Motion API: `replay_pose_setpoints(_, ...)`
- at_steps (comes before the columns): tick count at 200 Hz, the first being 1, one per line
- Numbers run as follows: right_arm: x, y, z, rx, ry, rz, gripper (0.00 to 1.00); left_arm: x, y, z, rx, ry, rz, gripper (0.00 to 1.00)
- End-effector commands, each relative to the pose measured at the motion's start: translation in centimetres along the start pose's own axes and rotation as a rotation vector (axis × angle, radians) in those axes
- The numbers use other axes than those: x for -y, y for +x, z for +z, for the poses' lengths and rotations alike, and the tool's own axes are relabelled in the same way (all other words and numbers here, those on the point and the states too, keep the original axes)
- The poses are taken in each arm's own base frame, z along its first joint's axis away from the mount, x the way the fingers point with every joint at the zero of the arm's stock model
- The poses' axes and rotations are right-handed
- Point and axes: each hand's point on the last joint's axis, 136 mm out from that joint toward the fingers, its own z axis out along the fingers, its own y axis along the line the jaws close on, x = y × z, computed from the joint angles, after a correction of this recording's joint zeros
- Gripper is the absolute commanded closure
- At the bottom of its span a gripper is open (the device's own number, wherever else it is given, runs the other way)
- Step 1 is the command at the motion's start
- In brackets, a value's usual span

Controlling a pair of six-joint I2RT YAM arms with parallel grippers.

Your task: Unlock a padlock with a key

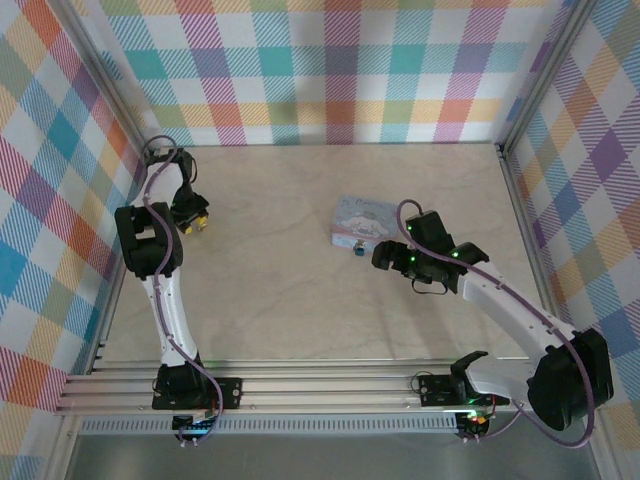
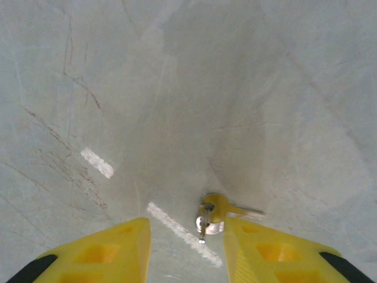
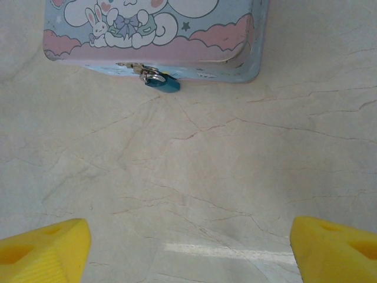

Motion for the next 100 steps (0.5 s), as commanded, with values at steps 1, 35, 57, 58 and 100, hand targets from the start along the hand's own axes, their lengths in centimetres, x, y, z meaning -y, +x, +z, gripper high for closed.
replay_pose_setpoints(1, -1.09, -0.72, -0.39, 0.018, -0.029, -0.006, 0.12, -0.24, -0.44, -0.26, -0.021, -0.004, -0.022, 0.66)
replay_pose_setpoints(35, -1.0, -0.7, -0.39, 0.022, -0.026, -0.005, 0.12, -0.12, -0.08, -0.17, -0.035, -0.003, -0.025, 0.7)
replay_pose_setpoints(57, -0.99, -0.76, -0.61, 0.028, -0.027, -0.005, 0.12, -0.2, -0.05, -0.35, -0.031, -0.025, -0.026, 0.69)
replay_pose_setpoints(58, -1.01, -0.74, -0.62, 0.028, -0.028, -0.007, 0.13, -0.19, -0.05, -0.36, -0.031, -0.026, -0.025, 0.69)
replay_pose_setpoints(100, -0.73, -0.62, -1.17, 0.047, -0.028, -0.005, 0.12, -0.74, 0.28, -0.6, -0.036, -0.07, -0.069, 0.67)
